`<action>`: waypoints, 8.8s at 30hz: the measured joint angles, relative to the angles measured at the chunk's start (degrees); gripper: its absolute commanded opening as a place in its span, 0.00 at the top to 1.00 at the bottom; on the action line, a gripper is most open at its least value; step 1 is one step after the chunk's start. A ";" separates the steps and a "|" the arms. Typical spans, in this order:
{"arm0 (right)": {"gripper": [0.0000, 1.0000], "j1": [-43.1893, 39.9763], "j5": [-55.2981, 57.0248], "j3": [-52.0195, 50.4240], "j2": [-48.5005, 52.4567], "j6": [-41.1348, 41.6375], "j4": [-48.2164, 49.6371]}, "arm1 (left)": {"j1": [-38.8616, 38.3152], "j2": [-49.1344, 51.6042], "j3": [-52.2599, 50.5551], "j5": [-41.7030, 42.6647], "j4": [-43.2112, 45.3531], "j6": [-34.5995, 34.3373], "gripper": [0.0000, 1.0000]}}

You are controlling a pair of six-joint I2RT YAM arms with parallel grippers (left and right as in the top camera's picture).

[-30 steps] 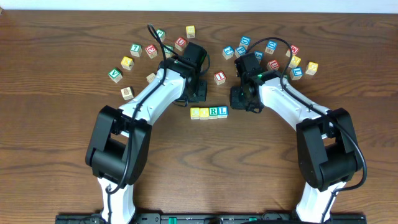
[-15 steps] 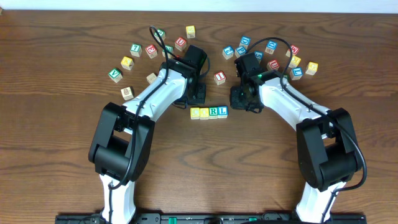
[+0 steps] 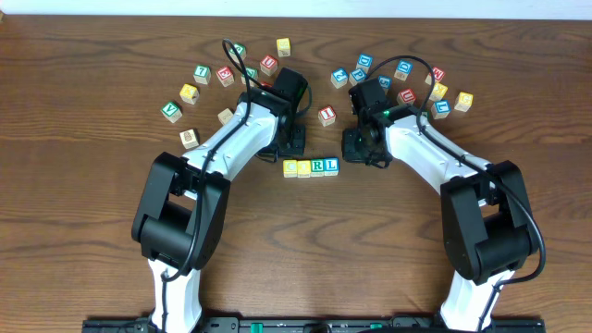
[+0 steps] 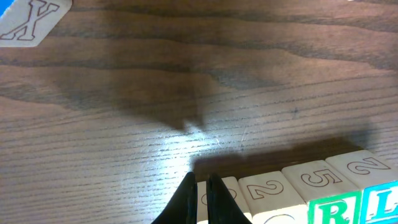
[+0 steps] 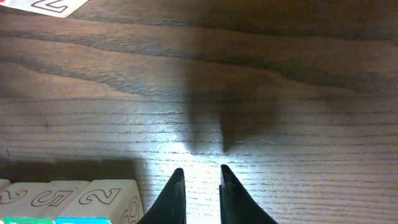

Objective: Spell out CORL

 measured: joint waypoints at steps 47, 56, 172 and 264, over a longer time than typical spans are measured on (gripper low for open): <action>0.84 0.00 0.00 0.00 0.00 0.00 0.00 | -1.25 0.00 -0.02 0.00 -2.05 -0.83 0.92; 0.84 0.00 0.00 0.00 0.00 0.00 0.00 | -1.25 0.00 -0.02 0.02 -2.05 -1.27 0.93; 0.01 -18.05 4.31 7.15 -43.19 -8.63 -14.14 | 27.71 -33.66 5.75 -7.74 -8.48 3.45 0.05; 0.01 -18.14 8.13 -74.97 -112.21 -8.59 37.66 | 27.69 -33.66 5.75 -7.74 -8.48 3.45 0.04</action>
